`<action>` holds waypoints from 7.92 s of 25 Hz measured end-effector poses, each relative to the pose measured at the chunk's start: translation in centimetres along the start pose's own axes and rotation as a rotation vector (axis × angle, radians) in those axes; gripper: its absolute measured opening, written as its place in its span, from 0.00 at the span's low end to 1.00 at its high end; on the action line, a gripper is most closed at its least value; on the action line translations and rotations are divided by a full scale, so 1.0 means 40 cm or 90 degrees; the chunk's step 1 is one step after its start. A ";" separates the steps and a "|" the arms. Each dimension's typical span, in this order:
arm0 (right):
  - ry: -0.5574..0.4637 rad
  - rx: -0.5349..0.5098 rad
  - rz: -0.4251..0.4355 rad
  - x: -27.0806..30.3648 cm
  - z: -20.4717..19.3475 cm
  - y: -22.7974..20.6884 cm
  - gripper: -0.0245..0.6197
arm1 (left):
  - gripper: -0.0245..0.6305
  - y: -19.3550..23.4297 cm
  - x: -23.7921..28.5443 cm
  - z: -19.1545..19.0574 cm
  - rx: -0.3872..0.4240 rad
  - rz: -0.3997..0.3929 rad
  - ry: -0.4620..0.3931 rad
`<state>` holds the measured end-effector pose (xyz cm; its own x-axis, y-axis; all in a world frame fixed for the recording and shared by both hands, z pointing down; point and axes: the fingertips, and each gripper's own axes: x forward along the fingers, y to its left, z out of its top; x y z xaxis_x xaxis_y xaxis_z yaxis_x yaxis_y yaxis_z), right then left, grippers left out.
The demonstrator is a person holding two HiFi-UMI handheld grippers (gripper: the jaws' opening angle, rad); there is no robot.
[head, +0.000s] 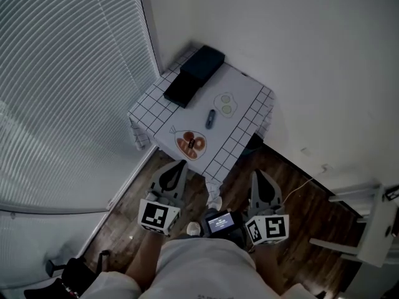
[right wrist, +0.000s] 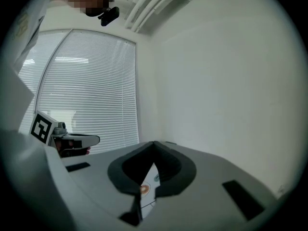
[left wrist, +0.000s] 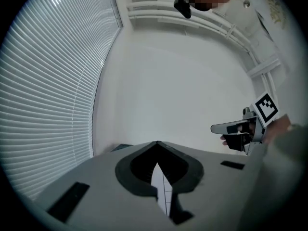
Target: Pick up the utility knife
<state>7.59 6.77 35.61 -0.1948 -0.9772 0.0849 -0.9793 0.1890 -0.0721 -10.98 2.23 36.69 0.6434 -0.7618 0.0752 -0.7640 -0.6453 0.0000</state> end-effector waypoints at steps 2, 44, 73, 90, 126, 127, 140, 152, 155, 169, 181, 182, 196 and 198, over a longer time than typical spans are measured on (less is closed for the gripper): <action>0.000 -0.001 0.004 0.040 0.009 -0.036 0.05 | 0.05 0.010 0.047 0.008 -0.008 0.008 0.005; 0.110 0.008 0.024 0.466 -0.117 -0.261 0.05 | 0.05 0.182 0.534 -0.117 -0.012 -0.003 0.119; 0.239 -0.002 0.048 0.597 -0.366 -0.277 0.05 | 0.05 0.220 0.662 -0.422 -0.007 -0.049 0.262; 0.288 0.008 0.042 0.623 -0.468 -0.296 0.05 | 0.05 0.214 0.690 -0.589 -0.019 -0.054 0.357; 0.331 0.043 0.011 0.573 -0.524 -0.284 0.05 | 0.34 0.154 0.746 -0.741 -0.026 -0.047 0.464; 0.330 0.044 0.010 0.570 -0.521 -0.285 0.05 | 0.34 0.155 0.747 -0.742 -0.024 -0.040 0.462; 0.325 0.031 0.002 0.532 -0.495 -0.296 0.05 | 0.24 0.180 0.736 -0.742 -0.026 -0.085 0.505; 0.303 0.036 -0.027 0.472 -0.463 -0.329 0.05 | 0.24 0.179 0.727 -0.720 0.006 -0.097 0.498; 0.298 0.037 -0.032 0.461 -0.454 -0.336 0.05 | 0.23 0.172 0.727 -0.701 0.025 -0.100 0.489; 0.269 -0.002 -0.027 0.447 -0.386 -0.328 0.05 | 0.23 0.180 0.684 -0.536 0.029 -0.075 0.400; 0.228 -0.024 -0.034 0.454 -0.308 -0.343 0.05 | 0.23 0.185 0.637 -0.351 0.016 -0.042 0.313; 0.223 -0.023 -0.034 0.456 -0.301 -0.344 0.05 | 0.23 0.183 0.637 -0.340 0.015 -0.042 0.307; 0.175 -0.028 -0.028 0.467 -0.220 -0.327 0.05 | 0.23 0.179 0.600 -0.173 0.005 -0.020 0.202; 0.168 -0.028 -0.025 0.465 -0.207 -0.318 0.05 | 0.23 0.176 0.590 -0.152 0.004 -0.015 0.191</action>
<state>15.98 -13.01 46.35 -0.1589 -0.9256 0.3436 -0.9866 0.1615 -0.0213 -1.48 -19.97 44.54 0.6177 -0.6960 0.3661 -0.7477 -0.6640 -0.0006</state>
